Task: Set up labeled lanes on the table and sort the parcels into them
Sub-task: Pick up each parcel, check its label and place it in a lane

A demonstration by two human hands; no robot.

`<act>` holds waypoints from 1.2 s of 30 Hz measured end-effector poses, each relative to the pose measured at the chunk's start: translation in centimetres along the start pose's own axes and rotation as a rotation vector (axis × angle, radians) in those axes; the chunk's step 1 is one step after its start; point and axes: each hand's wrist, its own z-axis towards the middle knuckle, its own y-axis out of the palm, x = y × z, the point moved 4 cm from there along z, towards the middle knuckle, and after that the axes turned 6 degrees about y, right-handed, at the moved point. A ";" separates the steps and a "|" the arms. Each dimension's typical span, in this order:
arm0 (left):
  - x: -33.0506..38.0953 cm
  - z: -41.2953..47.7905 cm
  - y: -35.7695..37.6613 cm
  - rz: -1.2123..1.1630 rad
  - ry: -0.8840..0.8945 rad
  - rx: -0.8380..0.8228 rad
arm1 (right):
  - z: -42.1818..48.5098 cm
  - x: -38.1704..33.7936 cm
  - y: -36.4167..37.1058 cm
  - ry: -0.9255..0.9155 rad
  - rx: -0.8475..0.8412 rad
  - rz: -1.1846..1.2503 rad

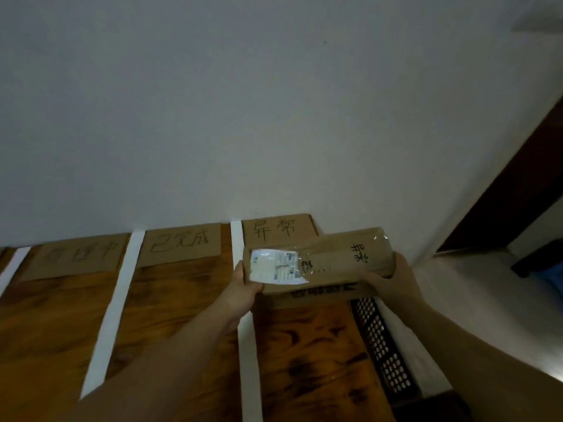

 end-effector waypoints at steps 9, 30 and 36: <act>-2.6 3.0 3.0 0.098 -0.141 0.098 | 6.6 6.7 2.4 0.106 -0.138 -0.024; 1.8 -0.9 -4.3 0.388 -0.129 0.238 | 3.0 -2.7 2.5 -0.059 -0.201 -0.424; 3.6 -10.5 -12.9 0.530 -0.042 0.280 | -6.3 -13.7 9.5 -0.366 -0.343 -0.591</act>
